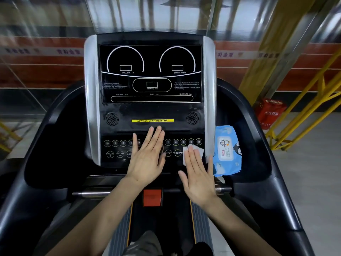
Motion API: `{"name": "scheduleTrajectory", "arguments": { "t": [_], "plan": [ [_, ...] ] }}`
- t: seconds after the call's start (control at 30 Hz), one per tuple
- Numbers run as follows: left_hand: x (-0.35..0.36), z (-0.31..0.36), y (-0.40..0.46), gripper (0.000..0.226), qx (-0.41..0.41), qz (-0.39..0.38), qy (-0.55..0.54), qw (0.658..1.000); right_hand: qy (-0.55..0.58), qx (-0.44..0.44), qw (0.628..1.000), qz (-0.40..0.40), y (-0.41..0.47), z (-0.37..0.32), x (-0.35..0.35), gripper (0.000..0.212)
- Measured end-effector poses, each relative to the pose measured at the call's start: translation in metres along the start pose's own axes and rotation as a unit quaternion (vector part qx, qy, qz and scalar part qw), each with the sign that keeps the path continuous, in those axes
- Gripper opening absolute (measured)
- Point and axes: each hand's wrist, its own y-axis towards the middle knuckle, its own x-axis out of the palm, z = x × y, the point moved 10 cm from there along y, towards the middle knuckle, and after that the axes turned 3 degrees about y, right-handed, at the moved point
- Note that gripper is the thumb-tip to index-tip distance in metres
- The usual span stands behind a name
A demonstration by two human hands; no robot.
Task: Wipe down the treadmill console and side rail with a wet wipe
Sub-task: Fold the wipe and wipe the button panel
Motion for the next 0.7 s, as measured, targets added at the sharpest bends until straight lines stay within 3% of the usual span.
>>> {"name": "scheduleTrajectory", "arguments": {
  "t": [0.27, 0.4, 0.5, 0.7],
  "plan": [
    [-0.005, -0.041, -0.014, 0.071, -0.035, 0.006, 0.019, 0.999, 0.040, 0.088, 0.995, 0.024, 0.030, -0.018, -0.007, 0.070],
    [-0.007, -0.044, -0.014, 0.072, -0.018, -0.004, 0.019, 1.000, 0.042, 0.039, 0.998, -0.005, 0.035, -0.053, 0.001, 0.071],
    [-0.006, -0.047, -0.014, 0.074, -0.014, -0.006, 0.030, 0.999, -0.005, 0.025, 1.000, -0.017, 0.035, -0.039, 0.000, 0.071],
    [-0.003, -0.046, -0.013, 0.077, -0.011, -0.021, 0.030, 0.999, 0.039, 0.168, 0.984, 0.032, 0.026, 0.011, -0.014, 0.069]
  ]
}}
